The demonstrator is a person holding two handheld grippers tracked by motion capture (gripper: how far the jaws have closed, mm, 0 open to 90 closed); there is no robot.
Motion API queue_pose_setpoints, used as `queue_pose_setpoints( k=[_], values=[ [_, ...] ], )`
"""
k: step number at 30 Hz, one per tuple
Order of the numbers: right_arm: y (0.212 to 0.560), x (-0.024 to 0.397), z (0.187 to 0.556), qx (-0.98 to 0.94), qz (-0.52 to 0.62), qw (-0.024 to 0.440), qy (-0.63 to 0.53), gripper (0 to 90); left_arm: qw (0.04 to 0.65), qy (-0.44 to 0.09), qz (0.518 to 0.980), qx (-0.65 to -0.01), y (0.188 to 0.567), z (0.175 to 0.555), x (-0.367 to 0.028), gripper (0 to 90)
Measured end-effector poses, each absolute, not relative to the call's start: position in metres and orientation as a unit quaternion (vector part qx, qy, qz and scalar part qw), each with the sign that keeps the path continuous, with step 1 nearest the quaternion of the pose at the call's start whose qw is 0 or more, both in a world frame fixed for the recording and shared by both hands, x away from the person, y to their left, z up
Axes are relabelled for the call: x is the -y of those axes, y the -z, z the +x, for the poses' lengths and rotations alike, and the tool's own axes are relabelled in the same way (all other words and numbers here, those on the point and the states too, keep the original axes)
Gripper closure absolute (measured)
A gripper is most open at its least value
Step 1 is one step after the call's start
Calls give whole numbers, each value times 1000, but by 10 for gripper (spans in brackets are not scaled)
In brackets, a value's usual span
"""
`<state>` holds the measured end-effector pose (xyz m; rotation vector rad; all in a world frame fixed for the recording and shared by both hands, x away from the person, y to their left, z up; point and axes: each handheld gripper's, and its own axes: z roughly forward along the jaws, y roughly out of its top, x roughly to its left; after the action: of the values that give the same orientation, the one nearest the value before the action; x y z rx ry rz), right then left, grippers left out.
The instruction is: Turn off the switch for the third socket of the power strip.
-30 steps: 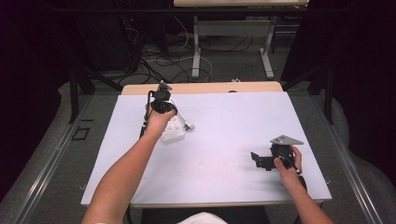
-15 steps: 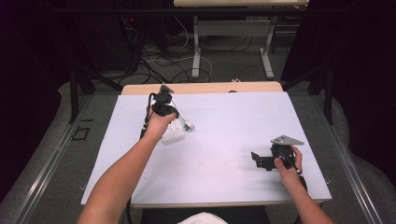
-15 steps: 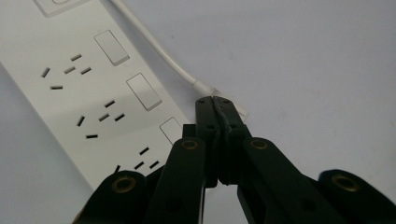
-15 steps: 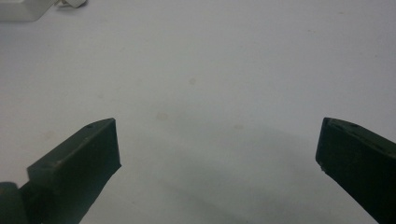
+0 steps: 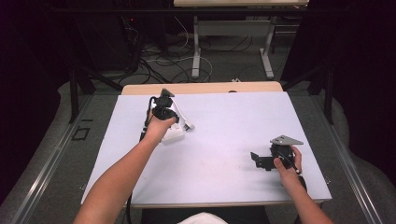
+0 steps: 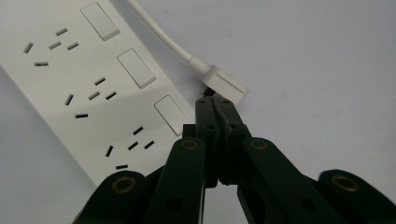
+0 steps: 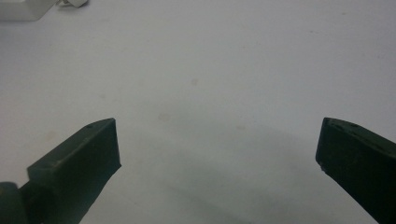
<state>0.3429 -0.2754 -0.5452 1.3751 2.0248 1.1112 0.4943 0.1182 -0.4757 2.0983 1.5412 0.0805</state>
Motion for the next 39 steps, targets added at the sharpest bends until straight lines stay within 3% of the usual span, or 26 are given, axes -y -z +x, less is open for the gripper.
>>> queue_pose_setpoints(
  k=[39],
  values=[
    [546,276,343,-738,494,225,-401,0,247,-13,770,-589,513,501,-118,899]
  ],
)
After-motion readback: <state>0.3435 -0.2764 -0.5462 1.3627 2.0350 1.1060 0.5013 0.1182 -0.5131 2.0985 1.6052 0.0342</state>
